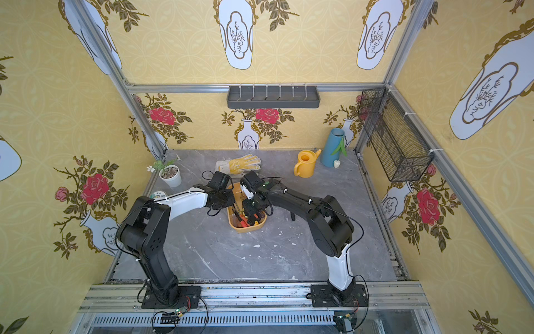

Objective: Take out the screwdriver from the storage box
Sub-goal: Pick up the screwdriver from the storage box.

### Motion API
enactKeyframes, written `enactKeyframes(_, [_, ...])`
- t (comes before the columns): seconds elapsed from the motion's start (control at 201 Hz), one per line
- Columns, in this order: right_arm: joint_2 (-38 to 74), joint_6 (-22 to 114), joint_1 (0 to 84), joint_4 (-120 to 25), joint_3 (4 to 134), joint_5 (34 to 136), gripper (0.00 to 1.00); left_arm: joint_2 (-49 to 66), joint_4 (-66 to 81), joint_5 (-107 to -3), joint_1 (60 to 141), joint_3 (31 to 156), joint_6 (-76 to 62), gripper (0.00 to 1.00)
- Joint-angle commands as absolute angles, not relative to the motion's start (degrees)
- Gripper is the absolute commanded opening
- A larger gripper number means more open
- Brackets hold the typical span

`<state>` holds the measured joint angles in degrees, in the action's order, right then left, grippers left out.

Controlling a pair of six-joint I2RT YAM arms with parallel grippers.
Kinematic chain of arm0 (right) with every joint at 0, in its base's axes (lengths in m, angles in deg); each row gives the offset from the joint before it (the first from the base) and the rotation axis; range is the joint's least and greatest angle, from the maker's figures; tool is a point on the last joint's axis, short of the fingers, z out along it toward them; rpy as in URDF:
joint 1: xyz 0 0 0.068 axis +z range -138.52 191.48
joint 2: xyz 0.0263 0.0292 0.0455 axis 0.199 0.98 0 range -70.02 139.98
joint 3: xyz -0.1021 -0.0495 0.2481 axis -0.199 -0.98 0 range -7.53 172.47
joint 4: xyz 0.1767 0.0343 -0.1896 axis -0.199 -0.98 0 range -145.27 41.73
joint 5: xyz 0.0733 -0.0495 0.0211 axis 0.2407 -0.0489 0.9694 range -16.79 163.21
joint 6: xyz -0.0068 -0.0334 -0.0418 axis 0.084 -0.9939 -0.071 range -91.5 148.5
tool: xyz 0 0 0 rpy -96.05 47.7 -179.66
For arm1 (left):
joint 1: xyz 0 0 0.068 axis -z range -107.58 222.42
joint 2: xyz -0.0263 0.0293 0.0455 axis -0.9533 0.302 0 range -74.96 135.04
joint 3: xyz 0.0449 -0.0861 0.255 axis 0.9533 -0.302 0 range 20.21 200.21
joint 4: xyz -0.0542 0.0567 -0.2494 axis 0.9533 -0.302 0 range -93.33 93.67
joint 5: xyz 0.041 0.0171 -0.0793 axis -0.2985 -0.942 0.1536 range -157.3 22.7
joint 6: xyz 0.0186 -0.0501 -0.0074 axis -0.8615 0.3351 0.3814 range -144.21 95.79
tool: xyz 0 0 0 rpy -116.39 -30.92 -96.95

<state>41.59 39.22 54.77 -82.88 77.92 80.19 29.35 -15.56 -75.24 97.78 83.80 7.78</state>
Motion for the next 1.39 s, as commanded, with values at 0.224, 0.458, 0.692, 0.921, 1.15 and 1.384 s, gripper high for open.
enactKeyframes(0.224, [44.0,40.3,56.2,-82.4,78.2,81.1,0.44,30.1,-20.9,-73.1,97.8,83.1,8.1,0.00])
enactKeyframes(0.458, [44.3,40.9,56.4,-83.1,77.3,79.8,0.42,29.8,-21.0,-73.0,97.8,83.4,8.2,0.00])
enactKeyframes(0.692, [45.2,41.8,56.5,-86.0,78.0,76.5,0.40,29.7,-21.4,-73.4,97.8,83.9,8.2,0.00])
enactKeyframes(0.921, [46.8,41.8,56.5,-88.5,79.6,75.3,0.33,31.0,-20.5,-72.2,98.3,84.8,8.8,0.00])
enactKeyframes(1.15, [47.1,43.5,56.5,-89.4,79.6,73.9,0.32,30.7,-20.8,-73.0,98.6,84.7,8.8,0.00])
enactKeyframes(1.384, [47.8,44.3,56.5,-90.9,80.8,74.7,0.30,30.0,-21.7,-73.8,98.6,84.3,8.9,0.00])
